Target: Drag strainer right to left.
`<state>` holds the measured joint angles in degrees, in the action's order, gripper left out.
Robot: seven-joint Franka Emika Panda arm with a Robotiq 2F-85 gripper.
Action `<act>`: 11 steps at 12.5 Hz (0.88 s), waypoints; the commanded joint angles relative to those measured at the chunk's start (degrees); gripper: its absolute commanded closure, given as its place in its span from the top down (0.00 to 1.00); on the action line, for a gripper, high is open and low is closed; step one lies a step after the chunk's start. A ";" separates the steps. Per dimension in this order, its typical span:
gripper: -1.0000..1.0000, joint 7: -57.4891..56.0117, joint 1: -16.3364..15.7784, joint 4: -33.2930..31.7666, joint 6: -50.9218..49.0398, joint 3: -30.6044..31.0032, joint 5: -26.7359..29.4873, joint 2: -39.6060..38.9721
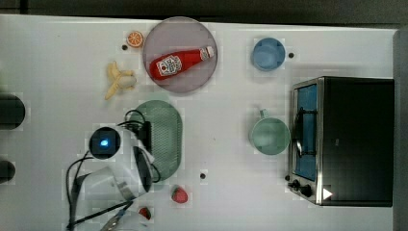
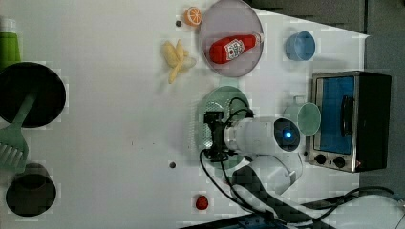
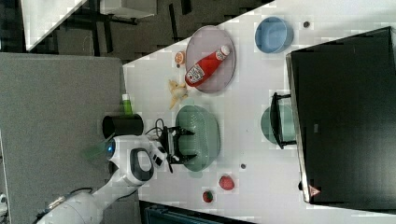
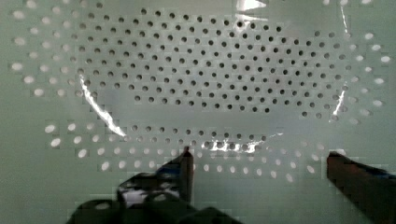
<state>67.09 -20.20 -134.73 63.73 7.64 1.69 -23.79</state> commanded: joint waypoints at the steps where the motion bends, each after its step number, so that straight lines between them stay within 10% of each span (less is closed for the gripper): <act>1: 1.00 3.45 -2.23 4.58 -0.03 -0.36 2.54 -1.81; 11: 1.00 9.91 -10.72 15.23 -0.53 -0.39 5.88 -8.51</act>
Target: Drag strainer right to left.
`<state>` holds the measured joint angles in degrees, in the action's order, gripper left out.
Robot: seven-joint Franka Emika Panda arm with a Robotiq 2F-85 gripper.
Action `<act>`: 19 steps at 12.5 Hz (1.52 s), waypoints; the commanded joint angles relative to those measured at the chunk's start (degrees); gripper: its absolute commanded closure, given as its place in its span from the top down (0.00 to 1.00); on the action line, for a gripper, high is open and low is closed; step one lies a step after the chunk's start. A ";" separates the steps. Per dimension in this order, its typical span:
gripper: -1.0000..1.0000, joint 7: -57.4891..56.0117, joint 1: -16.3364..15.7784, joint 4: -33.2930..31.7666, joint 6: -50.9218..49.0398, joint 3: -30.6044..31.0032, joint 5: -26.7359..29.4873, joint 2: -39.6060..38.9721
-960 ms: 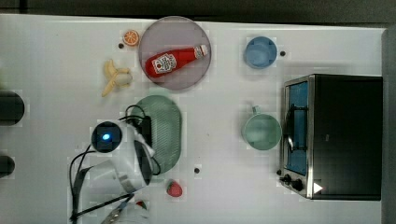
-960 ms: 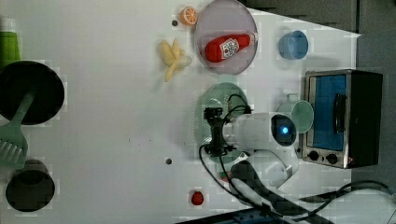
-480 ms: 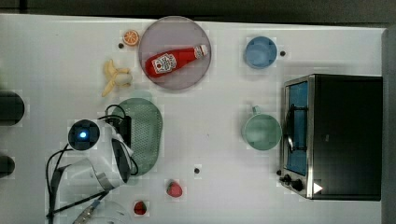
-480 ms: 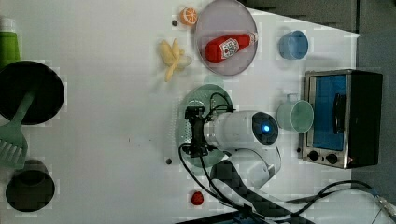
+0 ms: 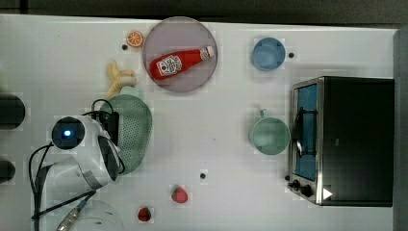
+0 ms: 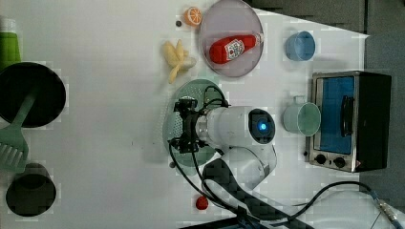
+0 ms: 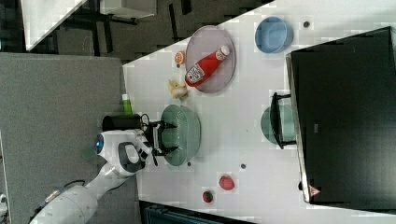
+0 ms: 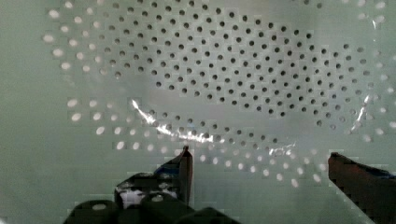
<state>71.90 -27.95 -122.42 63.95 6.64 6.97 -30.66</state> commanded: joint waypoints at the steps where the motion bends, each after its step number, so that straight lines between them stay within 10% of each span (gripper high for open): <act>1: 1.00 5.07 -3.65 3.90 -0.74 0.61 0.60 -2.29; 13: 1.00 5.37 -7.83 11.13 -0.97 0.45 1.60 -6.56; 19: 1.00 -10.02 -7.25 10.17 -15.26 -5.82 1.34 5.42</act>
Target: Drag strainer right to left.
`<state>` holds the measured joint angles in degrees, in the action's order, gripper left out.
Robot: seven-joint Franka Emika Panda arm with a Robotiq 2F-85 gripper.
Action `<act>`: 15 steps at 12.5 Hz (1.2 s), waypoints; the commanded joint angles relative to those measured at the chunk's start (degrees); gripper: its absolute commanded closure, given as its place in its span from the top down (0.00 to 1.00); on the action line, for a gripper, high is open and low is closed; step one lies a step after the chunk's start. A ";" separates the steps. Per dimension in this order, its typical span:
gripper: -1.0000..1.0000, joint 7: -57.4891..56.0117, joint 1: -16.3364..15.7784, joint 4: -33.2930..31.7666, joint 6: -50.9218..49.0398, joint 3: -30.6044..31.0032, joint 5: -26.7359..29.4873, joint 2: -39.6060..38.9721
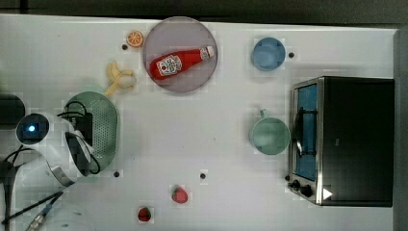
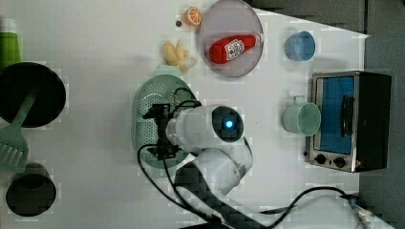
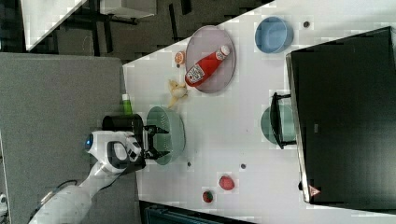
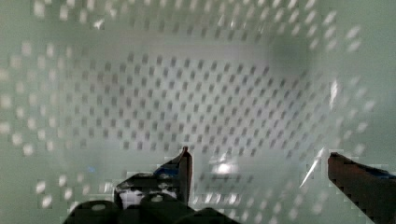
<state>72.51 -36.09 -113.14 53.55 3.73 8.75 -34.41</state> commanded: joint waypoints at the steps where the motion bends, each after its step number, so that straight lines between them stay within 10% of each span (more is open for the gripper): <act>1: 1.00 -15.92 1.10 0.95 -7.41 -5.01 -0.44 12.69; 7: 1.00 -39.73 2.98 0.98 -26.84 -23.09 -1.09 33.50; 15: 1.00 -69.00 4.65 0.87 -43.89 -38.71 -17.53 50.10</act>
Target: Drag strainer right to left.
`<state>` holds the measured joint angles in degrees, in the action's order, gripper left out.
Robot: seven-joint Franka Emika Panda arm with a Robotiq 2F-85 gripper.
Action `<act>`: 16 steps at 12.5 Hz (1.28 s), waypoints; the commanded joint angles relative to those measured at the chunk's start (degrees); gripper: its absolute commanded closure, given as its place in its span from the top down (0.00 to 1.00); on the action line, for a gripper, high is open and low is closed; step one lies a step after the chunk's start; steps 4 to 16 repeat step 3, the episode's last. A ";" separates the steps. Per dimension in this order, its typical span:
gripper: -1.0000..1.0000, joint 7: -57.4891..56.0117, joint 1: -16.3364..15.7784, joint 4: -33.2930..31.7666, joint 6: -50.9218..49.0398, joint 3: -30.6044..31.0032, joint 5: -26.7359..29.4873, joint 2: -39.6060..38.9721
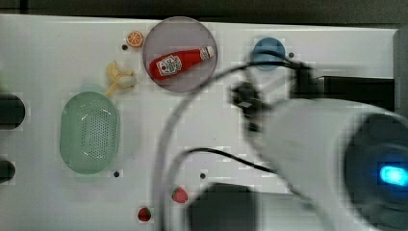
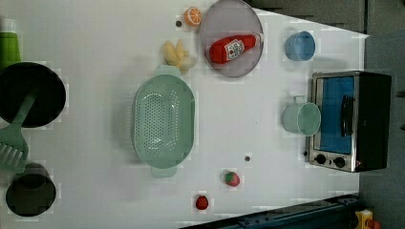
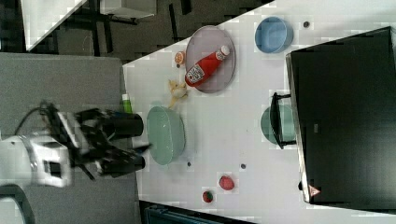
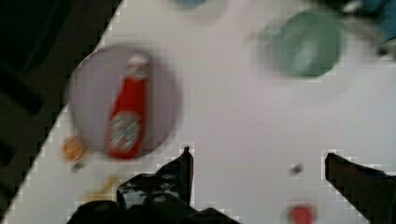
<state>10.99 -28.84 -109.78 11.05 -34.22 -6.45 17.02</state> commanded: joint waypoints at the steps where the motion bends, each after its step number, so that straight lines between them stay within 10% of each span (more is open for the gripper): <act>1: 1.00 -7.47 -2.59 -2.52 -1.98 -0.76 -2.33 -0.89; 16: 1.00 -7.46 -2.61 -2.52 -1.66 -0.76 -2.33 -1.32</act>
